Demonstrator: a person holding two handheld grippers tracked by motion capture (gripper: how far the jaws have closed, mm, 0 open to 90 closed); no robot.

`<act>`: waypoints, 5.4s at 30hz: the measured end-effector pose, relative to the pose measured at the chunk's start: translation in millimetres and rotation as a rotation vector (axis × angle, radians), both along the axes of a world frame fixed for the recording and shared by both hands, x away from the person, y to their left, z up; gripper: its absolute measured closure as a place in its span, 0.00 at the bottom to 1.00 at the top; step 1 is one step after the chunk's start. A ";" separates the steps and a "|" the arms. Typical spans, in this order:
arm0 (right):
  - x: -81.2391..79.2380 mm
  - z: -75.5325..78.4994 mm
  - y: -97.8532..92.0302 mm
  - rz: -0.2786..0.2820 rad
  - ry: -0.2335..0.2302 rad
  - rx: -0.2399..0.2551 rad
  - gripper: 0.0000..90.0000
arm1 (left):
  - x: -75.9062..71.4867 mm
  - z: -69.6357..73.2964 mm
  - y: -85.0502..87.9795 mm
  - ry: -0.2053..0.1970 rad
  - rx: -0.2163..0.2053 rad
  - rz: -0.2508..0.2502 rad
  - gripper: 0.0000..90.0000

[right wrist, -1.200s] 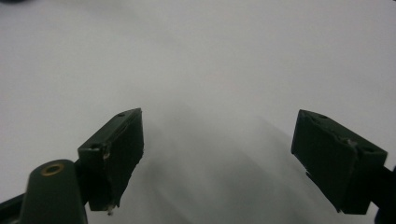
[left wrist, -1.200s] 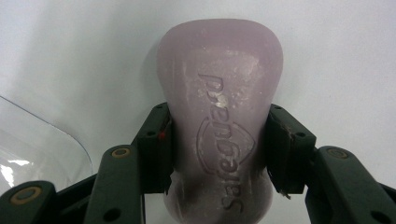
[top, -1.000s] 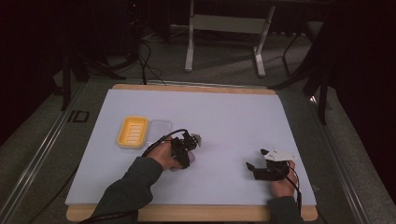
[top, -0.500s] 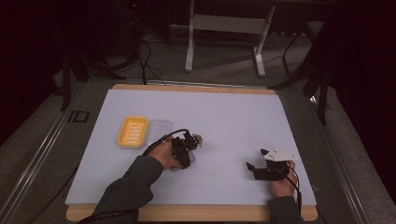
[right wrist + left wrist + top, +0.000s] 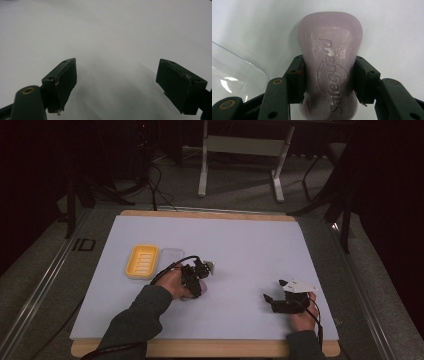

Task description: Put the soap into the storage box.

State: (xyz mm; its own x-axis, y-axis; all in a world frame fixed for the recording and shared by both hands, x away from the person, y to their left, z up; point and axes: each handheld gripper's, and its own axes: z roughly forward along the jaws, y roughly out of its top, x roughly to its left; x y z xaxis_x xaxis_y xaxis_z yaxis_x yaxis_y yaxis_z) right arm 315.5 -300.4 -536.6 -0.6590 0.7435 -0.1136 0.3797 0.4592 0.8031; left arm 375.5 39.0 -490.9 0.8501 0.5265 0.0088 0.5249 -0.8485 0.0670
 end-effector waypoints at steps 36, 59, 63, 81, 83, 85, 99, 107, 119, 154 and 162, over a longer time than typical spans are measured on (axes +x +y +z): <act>0.0 -0.1 0.1 0.000 0.000 -0.001 0.18 | 18.2 26.0 37.2 -0.018 -0.041 0.108 0.55; 0.0 -0.1 0.2 -0.001 0.000 -0.001 0.19 | 32.1 37.9 70.0 -0.021 -0.051 0.194 0.55; 0.0 -0.1 0.1 0.000 -0.001 -0.001 0.18 | 34.9 41.6 77.3 -0.025 -0.056 0.219 0.55; 0.1 0.0 0.0 0.000 0.000 0.000 0.18 | 46.8 39.7 103.4 -0.027 -0.069 0.319 0.55; 0.1 0.0 0.0 0.000 0.000 0.000 0.18 | 49.4 39.6 109.6 -0.025 -0.073 0.341 0.55; 0.1 0.0 0.1 0.000 0.000 0.000 0.19 | 50.5 39.5 112.4 -0.029 -0.073 0.349 0.55; 0.1 0.0 0.0 0.000 0.000 0.000 0.18 | 55.8 39.9 127.5 -0.028 -0.074 0.405 0.55; 0.0 -0.1 0.1 0.000 0.000 -0.001 0.19 | 57.7 40.4 137.7 -0.048 -0.076 0.457 0.55; -0.1 0.0 0.2 -0.001 -0.001 -0.001 0.18 | 59.8 41.5 145.0 -0.061 -0.083 0.496 0.55; -0.4 0.0 0.1 -0.001 -0.004 -0.003 0.19 | 65.1 40.7 166.1 -0.129 -0.091 0.663 0.55; -0.5 0.0 0.2 -0.001 -0.004 -0.003 0.18 | 67.4 38.9 163.2 -0.125 -0.083 0.677 0.55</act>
